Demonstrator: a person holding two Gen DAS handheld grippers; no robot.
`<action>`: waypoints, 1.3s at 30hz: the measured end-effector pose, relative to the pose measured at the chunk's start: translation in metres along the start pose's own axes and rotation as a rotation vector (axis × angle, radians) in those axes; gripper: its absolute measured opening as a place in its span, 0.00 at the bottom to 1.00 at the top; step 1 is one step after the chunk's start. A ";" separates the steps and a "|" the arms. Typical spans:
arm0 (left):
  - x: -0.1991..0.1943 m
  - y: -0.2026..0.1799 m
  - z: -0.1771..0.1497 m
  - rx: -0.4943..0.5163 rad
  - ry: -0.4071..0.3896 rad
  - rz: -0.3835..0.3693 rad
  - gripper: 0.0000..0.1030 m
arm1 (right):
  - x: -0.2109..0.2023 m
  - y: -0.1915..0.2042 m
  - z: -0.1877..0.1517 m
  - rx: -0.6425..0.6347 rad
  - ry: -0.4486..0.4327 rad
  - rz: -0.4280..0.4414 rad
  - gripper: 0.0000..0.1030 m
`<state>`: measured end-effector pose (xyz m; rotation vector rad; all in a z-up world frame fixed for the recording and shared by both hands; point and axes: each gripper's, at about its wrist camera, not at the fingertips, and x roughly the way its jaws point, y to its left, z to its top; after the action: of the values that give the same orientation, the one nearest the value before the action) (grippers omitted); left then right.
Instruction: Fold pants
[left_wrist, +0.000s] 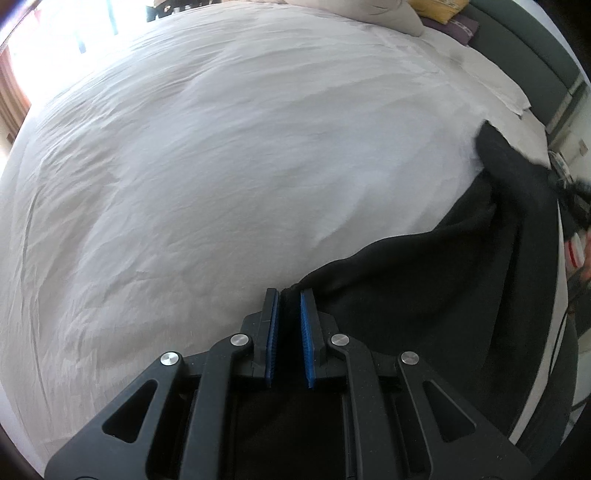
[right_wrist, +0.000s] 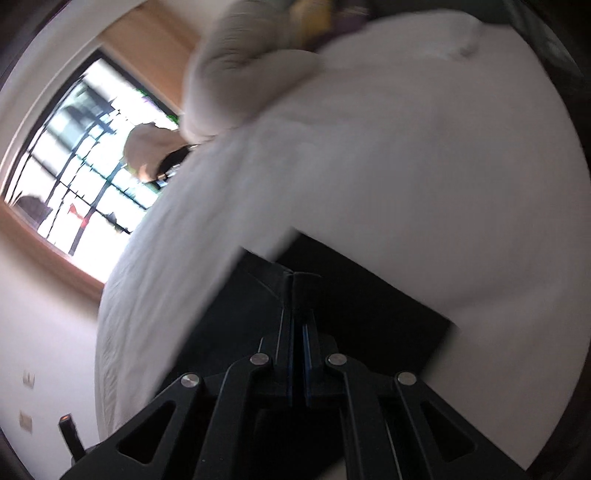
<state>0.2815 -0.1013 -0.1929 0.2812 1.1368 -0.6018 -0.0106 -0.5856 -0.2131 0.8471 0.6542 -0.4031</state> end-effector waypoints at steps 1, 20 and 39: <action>0.000 -0.001 0.000 -0.011 0.001 0.003 0.11 | 0.001 -0.009 -0.006 0.022 0.001 -0.009 0.04; -0.005 0.000 0.003 -0.144 -0.072 0.077 0.05 | -0.014 -0.057 -0.023 0.163 -0.111 -0.077 0.04; -0.002 0.028 0.002 -0.238 -0.110 0.106 0.04 | -0.001 -0.047 -0.028 0.000 -0.057 -0.224 0.03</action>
<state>0.2984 -0.0792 -0.1933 0.1019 1.0689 -0.3798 -0.0486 -0.5913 -0.2520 0.7618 0.6986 -0.6273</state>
